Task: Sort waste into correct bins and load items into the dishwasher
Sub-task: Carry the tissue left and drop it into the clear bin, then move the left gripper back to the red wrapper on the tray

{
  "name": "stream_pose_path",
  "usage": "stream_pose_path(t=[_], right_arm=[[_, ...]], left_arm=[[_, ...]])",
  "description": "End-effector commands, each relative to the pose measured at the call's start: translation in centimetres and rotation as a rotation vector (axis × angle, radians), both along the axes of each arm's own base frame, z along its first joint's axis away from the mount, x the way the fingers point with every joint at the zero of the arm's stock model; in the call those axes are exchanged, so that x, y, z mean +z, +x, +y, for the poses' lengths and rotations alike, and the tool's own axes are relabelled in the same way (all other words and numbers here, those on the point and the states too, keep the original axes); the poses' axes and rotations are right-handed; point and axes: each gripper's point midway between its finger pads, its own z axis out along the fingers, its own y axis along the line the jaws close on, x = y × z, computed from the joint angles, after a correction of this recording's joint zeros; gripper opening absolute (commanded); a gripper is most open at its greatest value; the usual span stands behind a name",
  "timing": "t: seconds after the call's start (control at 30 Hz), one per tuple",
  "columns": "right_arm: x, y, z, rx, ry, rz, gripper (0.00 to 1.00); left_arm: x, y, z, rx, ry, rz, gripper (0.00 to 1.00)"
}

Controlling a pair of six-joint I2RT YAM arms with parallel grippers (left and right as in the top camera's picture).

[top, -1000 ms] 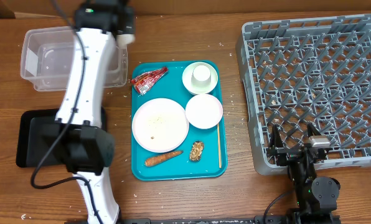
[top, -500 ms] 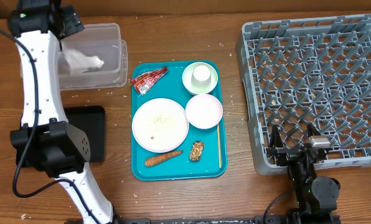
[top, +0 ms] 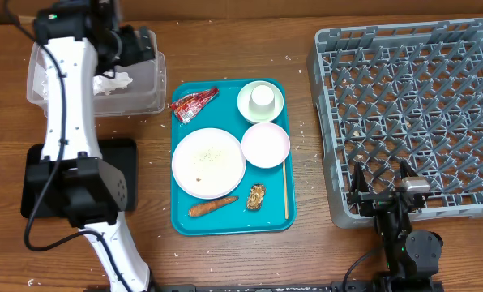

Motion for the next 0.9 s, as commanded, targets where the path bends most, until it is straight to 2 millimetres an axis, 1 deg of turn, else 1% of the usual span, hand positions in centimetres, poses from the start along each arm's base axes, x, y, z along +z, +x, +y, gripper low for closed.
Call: stream_pose_path(t=[0.0, 0.13, 0.23, 0.33, 0.5, 0.6, 0.77, 0.87], right_arm=[[-0.2, 0.0, 0.1, 0.002, 0.000, -0.005, 1.00], [-0.2, 0.0, 0.1, 0.003, 0.000, -0.005, 1.00], [-0.2, 0.0, 0.1, 0.002, 0.000, -0.005, 1.00], [-0.2, 0.0, 0.1, 0.002, 0.000, -0.005, 1.00], [-0.2, 0.0, 0.1, 0.002, 0.000, -0.005, 1.00], [-0.2, 0.0, 0.1, 0.002, 0.000, -0.005, 1.00], [-0.2, 0.0, 0.1, 0.002, 0.000, -0.005, 1.00], [-0.2, 0.0, 0.1, 0.002, 0.000, -0.005, 1.00]], left_arm=[[-1.8, -0.9, -5.0, -0.238, 0.000, 0.029, 1.00], [-4.6, -1.5, -7.9, -0.402, 0.077, 0.050, 1.00], [-6.8, -1.9, -9.0, -0.491, 0.166, 0.065, 1.00], [-8.5, -1.8, -9.7, -0.558, 0.249, 0.061, 1.00], [-10.1, -1.0, -10.3, -0.646, 0.360, 0.021, 1.00], [-10.8, -0.1, -9.8, -0.652, 0.425, -0.006, 0.99], [-12.4, 0.2, -9.8, -0.662, 0.427, 0.009, 1.00], [-14.0, 0.0, -10.2, -0.716, 0.433, 0.035, 1.00]])
